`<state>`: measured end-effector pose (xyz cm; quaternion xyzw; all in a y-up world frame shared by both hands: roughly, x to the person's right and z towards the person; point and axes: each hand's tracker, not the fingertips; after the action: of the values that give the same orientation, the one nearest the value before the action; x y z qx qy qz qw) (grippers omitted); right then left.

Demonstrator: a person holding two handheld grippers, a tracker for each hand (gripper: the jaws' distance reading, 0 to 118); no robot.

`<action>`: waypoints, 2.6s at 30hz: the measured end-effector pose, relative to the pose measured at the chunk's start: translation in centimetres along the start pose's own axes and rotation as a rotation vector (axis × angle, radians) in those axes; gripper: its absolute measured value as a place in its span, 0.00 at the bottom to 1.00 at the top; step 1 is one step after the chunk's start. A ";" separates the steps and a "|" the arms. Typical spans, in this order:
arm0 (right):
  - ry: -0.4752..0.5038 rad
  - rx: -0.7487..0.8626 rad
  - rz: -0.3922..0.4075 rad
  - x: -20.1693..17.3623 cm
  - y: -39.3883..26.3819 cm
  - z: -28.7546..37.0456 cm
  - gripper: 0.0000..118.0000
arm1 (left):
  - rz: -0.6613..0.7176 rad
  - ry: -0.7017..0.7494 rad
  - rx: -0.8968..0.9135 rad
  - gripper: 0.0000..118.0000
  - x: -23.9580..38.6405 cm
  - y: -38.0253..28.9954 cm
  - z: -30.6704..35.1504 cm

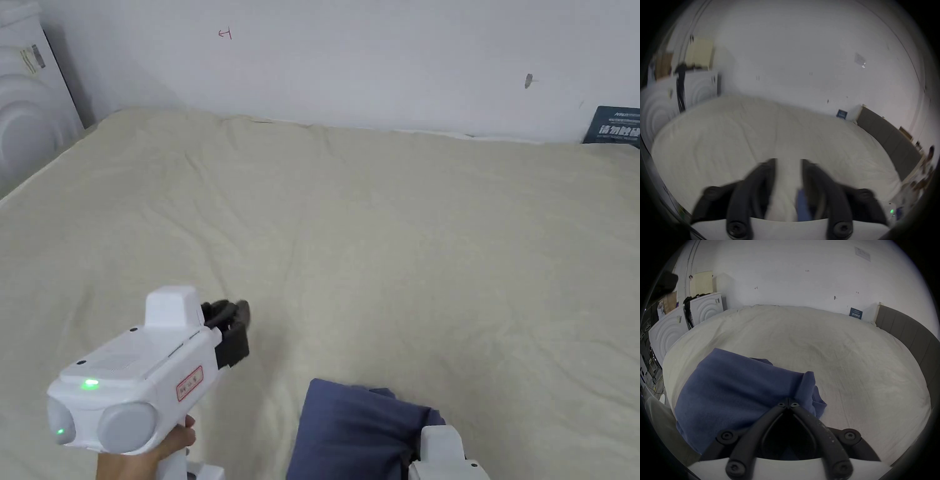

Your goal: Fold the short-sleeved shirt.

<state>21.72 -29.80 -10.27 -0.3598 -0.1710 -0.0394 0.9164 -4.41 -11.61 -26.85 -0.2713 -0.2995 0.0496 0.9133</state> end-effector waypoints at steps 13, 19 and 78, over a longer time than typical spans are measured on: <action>0.043 0.015 -0.035 0.8 -0.5 0.2 0.01 | 0.215 -0.263 -0.615 0.78 -1.6 -8.9 -11.9; 0.055 0.020 -0.045 1.1 -0.6 0.2 0.01 | 0.268 -0.304 -0.690 0.41 -1.8 -10.6 -13.6; -0.051 0.387 -0.042 4.2 17.7 11.1 0.02 | 0.103 0.474 -0.125 0.92 -23.2 12.9 -0.6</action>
<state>25.98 -9.04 -12.67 -0.1741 -0.2061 -0.0156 0.9628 -22.09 -6.85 -46.05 -0.3464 -0.0652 0.0124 0.9357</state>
